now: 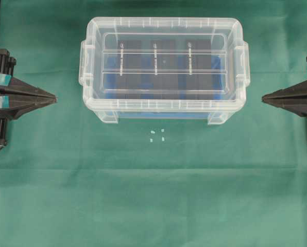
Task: Clamp the lid of the box with both arms, then lift and open it.
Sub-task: 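Raise both grippers from rest beside the clear box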
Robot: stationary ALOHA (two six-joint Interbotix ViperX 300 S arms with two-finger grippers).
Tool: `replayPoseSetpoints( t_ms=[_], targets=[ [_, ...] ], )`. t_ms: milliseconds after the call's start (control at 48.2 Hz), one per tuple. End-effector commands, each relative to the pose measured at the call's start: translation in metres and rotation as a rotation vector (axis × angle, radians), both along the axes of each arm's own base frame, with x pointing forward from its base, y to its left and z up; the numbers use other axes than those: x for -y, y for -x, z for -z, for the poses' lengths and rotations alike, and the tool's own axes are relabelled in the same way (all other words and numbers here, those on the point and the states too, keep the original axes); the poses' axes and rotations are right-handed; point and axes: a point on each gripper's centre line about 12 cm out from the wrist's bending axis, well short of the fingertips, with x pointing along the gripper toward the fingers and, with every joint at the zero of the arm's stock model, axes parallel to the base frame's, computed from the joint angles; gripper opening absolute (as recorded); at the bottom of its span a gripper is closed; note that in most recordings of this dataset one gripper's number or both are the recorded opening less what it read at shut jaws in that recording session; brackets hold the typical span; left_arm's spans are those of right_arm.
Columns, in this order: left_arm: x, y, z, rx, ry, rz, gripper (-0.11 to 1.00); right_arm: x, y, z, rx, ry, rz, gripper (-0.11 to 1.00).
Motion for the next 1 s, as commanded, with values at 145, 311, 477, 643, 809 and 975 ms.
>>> replayPoseSetpoints(
  t_ms=[145, 311, 477, 643, 809, 975],
  targets=[
    [-0.001, -0.002, -0.007, -0.008, -0.015, -0.007, 0.01, 0.002, -0.005, -0.012, -0.020, 0.014, 0.013, 0.00],
    [-0.005, -0.002, -0.007, -0.005, -0.015, -0.024, 0.01, 0.006, -0.007, -0.016, -0.035, 0.012, 0.028, 0.00],
    [-0.020, -0.001, -0.007, -0.010, -0.016, -0.099, 0.01, 0.019, -0.006, -0.017, -0.048, 0.010, 0.095, 0.00],
    [-0.040, 0.002, -0.004, -0.037, -0.012, -0.200, 0.01, 0.039, -0.005, -0.021, -0.081, 0.006, 0.192, 0.00],
    [-0.053, 0.005, -0.001, -0.067, 0.000, -0.269, 0.01, 0.055, -0.006, -0.022, -0.125, -0.002, 0.263, 0.00],
    [-0.054, 0.004, 0.001, -0.101, 0.007, -0.271, 0.01, 0.059, -0.012, -0.018, -0.174, -0.013, 0.276, 0.00]
  ],
)
